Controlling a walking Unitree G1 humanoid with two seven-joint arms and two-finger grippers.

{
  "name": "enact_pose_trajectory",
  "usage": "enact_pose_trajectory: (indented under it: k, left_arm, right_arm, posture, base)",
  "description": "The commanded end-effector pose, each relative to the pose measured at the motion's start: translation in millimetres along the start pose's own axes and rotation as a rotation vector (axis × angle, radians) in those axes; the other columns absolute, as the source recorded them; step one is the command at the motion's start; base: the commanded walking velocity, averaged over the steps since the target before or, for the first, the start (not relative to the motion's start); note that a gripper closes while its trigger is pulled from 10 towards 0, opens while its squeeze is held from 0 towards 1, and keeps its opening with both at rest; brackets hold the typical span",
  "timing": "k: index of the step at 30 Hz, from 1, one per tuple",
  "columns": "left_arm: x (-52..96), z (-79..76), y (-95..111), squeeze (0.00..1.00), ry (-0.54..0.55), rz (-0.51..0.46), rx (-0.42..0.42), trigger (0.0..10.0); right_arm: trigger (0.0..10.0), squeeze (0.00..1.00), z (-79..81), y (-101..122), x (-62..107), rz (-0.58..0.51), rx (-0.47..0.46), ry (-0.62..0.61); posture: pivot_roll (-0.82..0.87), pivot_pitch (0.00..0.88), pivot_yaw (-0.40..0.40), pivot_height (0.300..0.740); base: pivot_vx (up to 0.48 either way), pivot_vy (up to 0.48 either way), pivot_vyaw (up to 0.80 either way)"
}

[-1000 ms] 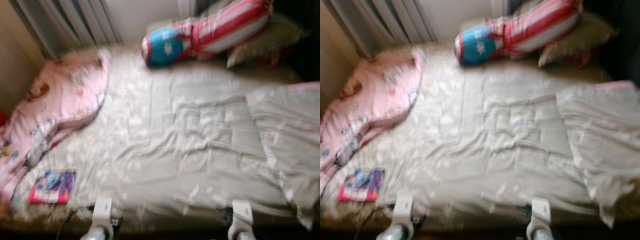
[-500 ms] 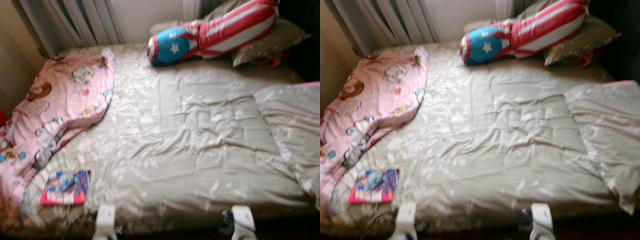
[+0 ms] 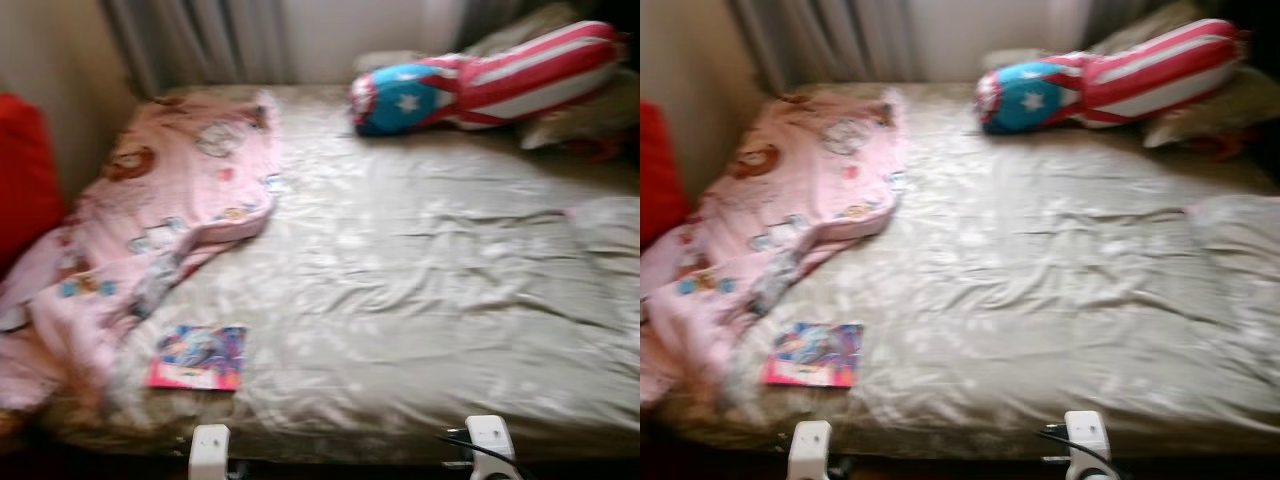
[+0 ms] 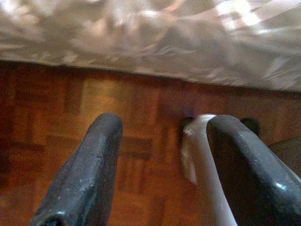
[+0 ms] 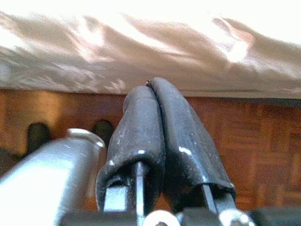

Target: Clean up the room

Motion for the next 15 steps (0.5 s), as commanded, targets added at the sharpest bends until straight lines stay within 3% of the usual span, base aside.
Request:
enact_pose_trajectory:
  k: [1,15]
  left_arm:
    - [-0.5,5.0,1.8,0.00,0.012,-0.003,-0.006,10.0]
    - [1.4,7.5,-6.2,0.00,0.012,0.015,-0.016,10.0]
  right_arm:
    - [10.0,0.00,-1.8,-10.1,2.0,0.029,-0.027,-0.011]
    - [10.0,0.00,-4.5,-26.6,6.4,0.067,-0.025,-0.021]
  posture:
    - [-0.16,0.106,0.023,0.740]
    - [-0.16,0.103,0.031,0.740]
  base:
    - [0.000,0.416,0.00]
    - [0.000,0.413,0.00]
Point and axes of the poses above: a point about 5 cm out from each wrist's last joint towards the gripper, its own x axis pointing back from the gripper into the wrist, its own y axis along the axis of the wrist's last joint, z = x × y, the point moved 4 cm from there along -x, pointing out of the wrist towards the gripper, and after that the axes turned 13 degrees about -x, right-handed, at the moved point
